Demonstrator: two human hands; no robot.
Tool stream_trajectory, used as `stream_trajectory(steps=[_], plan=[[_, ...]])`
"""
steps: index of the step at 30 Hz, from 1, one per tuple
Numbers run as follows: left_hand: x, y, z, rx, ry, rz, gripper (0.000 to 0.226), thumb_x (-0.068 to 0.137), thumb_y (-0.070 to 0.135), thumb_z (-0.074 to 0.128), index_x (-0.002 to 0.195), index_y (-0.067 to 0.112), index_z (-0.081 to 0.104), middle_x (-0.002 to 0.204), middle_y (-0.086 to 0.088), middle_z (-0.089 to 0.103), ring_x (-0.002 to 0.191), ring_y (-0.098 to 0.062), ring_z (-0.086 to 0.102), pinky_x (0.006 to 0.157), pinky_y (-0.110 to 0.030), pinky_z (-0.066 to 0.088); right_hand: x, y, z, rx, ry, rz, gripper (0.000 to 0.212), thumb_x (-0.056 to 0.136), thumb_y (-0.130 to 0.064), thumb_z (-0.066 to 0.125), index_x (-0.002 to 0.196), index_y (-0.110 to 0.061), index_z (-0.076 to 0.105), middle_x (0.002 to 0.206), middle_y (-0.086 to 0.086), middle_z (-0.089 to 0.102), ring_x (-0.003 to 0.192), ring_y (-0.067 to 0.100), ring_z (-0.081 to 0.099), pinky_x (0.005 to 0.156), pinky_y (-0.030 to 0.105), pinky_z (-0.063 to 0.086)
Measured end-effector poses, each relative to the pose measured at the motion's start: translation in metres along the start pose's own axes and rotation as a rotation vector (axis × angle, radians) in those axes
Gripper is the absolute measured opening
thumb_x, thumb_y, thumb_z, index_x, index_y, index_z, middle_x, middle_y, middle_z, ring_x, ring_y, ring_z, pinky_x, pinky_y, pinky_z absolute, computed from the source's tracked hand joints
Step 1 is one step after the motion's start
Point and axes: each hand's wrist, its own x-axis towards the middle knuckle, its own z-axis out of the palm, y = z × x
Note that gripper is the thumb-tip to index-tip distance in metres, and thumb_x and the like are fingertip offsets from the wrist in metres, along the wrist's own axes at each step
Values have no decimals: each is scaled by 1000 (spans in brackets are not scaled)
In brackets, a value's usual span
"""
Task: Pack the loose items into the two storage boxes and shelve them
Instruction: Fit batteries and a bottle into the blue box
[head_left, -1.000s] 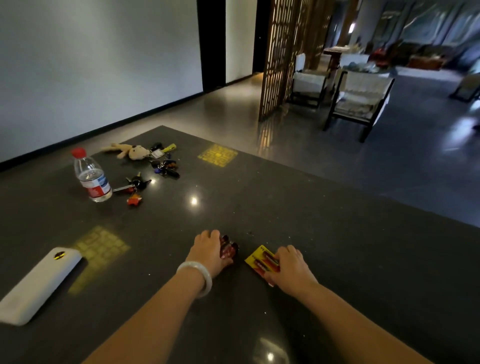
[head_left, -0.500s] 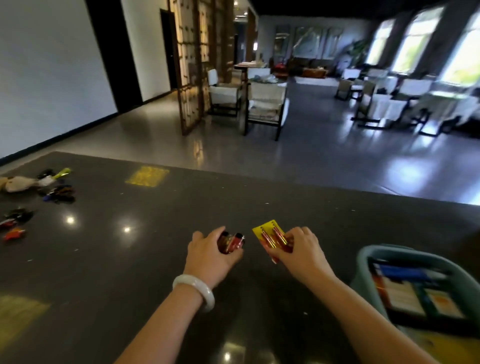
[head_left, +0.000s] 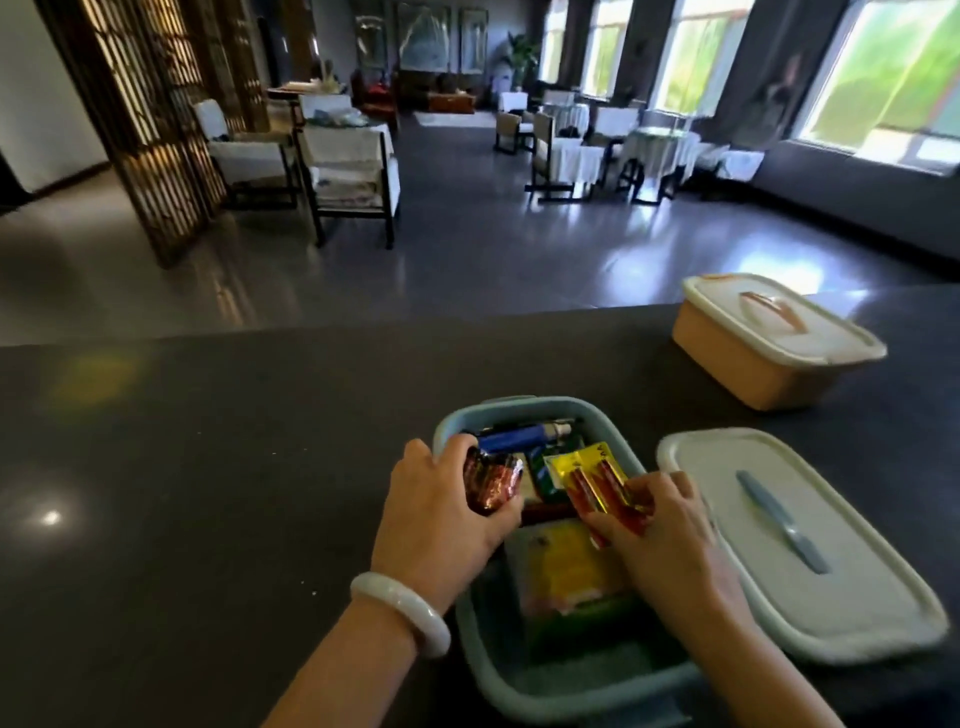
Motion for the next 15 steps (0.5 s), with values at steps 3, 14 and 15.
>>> stream_trajectory(steps=[3, 14, 15], plan=[[-8, 9, 13, 106, -6, -19, 74, 73, 69, 62, 133, 37, 32, 107, 7, 31, 96, -7, 41, 83, -24, 43, -10, 17, -6, -49, -20, -23, 55, 77, -61, 65, 120, -30, 52, 102, -16, 37, 99, 3, 37, 91, 27, 40], [-12, 7, 17, 300, -55, 63, 76, 72, 77, 51, 132, 34, 31, 102, 11, 27, 92, -4, 36, 78, -20, 35, -18, 19, 9, -327, -110, -3, 78, 73, -69, 62, 134, -23, 48, 144, -4, 13, 135, 22, 13, 115, 41, 18], [-13, 5, 18, 300, -45, 72, 77, 72, 78, 50, 132, 33, 30, 102, 11, 26, 92, -4, 36, 78, -20, 34, -17, 20, 10, -346, -122, 3, 79, 73, -68, 63, 136, -23, 46, 146, -4, 12, 136, 23, 11, 115, 42, 17]])
